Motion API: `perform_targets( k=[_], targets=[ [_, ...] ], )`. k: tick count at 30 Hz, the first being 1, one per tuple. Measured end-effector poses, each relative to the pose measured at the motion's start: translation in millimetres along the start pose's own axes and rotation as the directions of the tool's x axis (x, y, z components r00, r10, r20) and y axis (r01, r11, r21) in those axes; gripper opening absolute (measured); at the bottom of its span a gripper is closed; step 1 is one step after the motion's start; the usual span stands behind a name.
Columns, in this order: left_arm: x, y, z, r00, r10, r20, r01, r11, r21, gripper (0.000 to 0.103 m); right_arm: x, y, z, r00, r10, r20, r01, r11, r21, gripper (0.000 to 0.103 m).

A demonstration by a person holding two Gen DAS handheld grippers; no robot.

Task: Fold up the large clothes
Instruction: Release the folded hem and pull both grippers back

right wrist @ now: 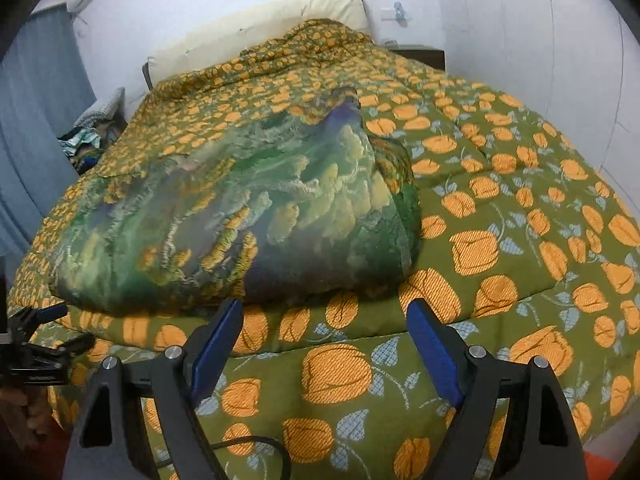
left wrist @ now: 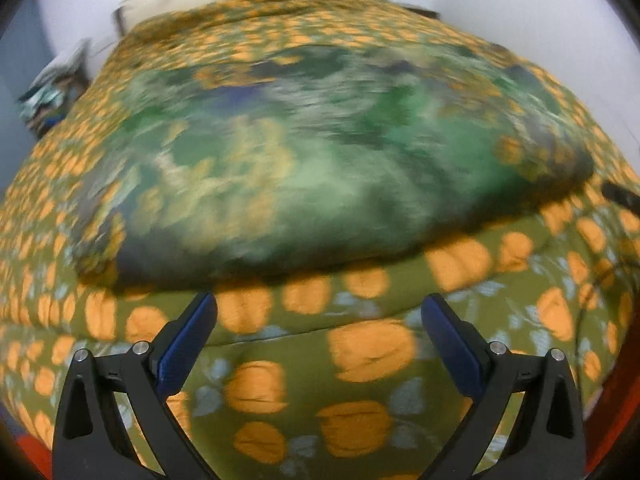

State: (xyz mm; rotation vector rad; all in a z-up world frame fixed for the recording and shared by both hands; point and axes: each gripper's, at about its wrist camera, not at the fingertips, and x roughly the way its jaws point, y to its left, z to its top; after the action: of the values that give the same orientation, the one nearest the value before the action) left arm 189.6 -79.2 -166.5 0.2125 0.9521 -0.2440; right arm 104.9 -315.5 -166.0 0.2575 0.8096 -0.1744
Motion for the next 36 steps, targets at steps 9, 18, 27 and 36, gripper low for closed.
perform_targets(
  k=[9,18,27,36],
  targets=[
    [49,38,-26,0.996,0.003,-0.094,-0.015,0.991,-0.132,0.103,21,7,-15,0.991,-0.09,-0.095,0.083,0.994,-0.068,0.083],
    [54,25,-24,0.995,0.026,-0.098,-0.037,0.994,-0.108,0.103,22,13,-14,0.984,-0.158,-0.088,0.147,0.982,-0.122,0.083],
    [50,25,-34,0.995,0.034,-0.09,-0.043,0.994,-0.102,0.103,22,15,-14,0.981,-0.173,-0.088,0.16,0.977,-0.139,0.083],
    [1,9,-18,1.0,0.01,0.006,-0.01,0.998,-0.06,0.102,7,-2,-4,0.989,-0.145,-0.013,0.144,0.989,-0.033,0.083]
  ],
)
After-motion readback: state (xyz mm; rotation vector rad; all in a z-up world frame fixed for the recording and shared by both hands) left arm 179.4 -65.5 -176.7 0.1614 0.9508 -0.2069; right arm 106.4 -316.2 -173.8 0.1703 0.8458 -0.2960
